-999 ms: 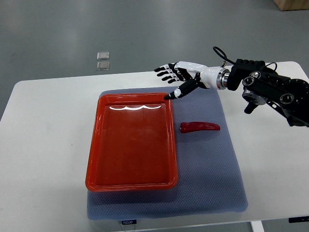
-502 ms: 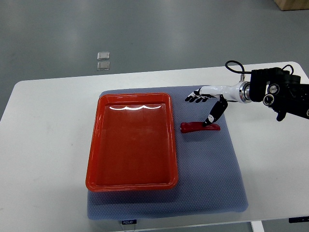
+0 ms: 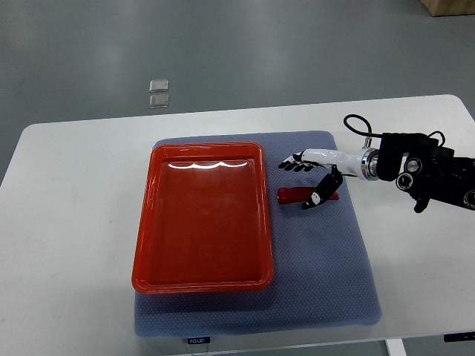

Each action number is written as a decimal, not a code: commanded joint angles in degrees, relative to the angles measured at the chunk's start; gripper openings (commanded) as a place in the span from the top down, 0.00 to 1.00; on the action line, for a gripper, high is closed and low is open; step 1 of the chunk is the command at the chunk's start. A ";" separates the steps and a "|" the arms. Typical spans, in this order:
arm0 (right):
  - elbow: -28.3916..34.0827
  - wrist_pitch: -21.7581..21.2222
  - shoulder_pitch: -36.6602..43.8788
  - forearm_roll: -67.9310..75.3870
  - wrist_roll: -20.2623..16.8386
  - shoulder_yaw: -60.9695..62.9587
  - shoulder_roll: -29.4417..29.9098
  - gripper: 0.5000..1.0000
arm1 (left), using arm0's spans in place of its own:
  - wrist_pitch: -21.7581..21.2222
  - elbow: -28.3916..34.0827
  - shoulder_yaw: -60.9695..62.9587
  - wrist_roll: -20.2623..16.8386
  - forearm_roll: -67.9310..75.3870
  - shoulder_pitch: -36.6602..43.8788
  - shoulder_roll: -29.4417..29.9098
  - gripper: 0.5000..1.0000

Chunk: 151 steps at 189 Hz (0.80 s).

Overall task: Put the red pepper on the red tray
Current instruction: 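Lower the right hand and close its fingers around the red pepper, then lift the pepper with the right hand and carry it over the tray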

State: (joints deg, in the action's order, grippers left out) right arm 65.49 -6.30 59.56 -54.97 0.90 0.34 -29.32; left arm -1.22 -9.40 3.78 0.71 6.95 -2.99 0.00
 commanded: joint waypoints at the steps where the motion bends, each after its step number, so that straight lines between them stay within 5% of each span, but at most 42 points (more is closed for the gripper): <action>1: -0.27 0.85 -0.23 -0.40 0.06 -0.34 0.14 0.21 | -0.01 0.00 0.00 0.00 -0.01 0.00 0.00 0.00; 102: -0.62 1.91 -1.73 -1.63 0.50 -0.60 0.32 0.49 | -0.01 0.08 0.00 0.00 -0.01 0.00 0.00 0.00; 103: -0.62 1.91 -1.82 -2.33 0.59 -0.69 0.49 0.56 | -0.01 0.00 0.09 0.08 -0.01 0.00 0.00 0.00; 131: -0.71 2.35 -1.99 -3.13 0.59 -0.78 0.41 0.96 | -0.01 0.00 0.00 0.00 -0.01 0.00 0.00 0.00; 151: -0.71 2.43 -1.64 -3.83 0.59 -0.69 -0.21 1.00 | -0.01 0.00 0.00 0.00 -0.01 0.00 0.00 0.00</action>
State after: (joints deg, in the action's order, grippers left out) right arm 64.81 -4.04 57.62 -58.18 1.49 -0.42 -28.90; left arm -1.24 -9.39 3.79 0.74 6.94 -2.99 0.00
